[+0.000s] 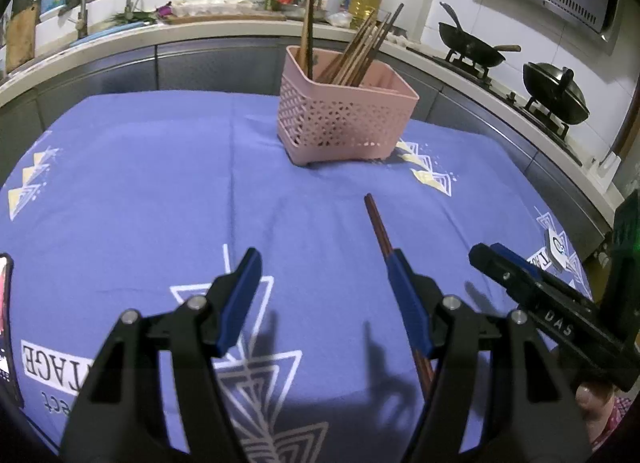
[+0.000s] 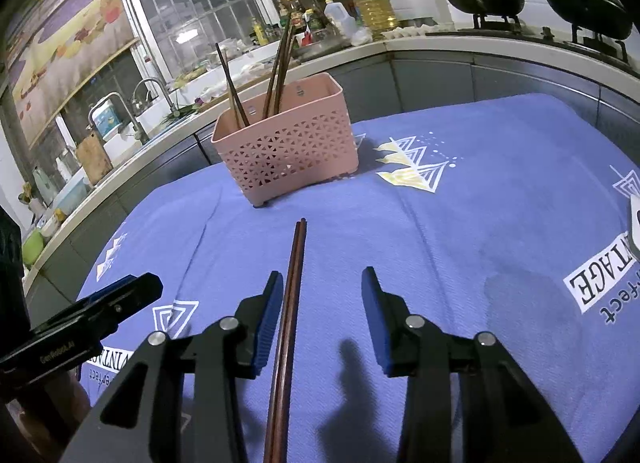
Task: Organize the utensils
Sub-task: 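Withdraw both open grippers to the last chopstick on the cloth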
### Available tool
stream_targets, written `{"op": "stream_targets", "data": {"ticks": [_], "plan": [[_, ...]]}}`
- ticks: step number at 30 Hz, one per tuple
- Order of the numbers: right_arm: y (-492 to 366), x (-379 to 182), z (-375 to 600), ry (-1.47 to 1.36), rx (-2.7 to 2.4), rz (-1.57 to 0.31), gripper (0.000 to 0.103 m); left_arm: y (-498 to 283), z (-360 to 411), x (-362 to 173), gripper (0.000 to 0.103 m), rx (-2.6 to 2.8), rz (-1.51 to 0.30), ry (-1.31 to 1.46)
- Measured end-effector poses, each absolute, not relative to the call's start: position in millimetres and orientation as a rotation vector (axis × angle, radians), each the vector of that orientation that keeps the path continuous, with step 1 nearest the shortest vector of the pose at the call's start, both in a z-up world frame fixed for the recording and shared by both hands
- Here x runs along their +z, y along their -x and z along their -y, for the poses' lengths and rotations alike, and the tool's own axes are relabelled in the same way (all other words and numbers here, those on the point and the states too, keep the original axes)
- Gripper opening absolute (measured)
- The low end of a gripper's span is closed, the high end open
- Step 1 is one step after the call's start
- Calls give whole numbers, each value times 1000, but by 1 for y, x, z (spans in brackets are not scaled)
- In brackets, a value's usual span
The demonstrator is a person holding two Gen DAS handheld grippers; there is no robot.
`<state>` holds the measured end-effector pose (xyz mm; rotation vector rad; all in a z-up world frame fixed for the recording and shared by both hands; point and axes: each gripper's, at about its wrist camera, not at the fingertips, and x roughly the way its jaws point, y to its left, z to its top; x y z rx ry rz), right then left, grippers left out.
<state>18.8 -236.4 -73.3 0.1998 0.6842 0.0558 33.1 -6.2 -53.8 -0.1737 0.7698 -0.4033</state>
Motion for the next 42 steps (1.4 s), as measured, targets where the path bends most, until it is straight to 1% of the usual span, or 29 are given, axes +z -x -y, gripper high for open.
{"op": "stream_targets", "data": {"ticks": [42], "plan": [[-19, -82, 233, -182, 87, -736, 40, -41, 13, -73, 63, -409, -841, 160]]}}
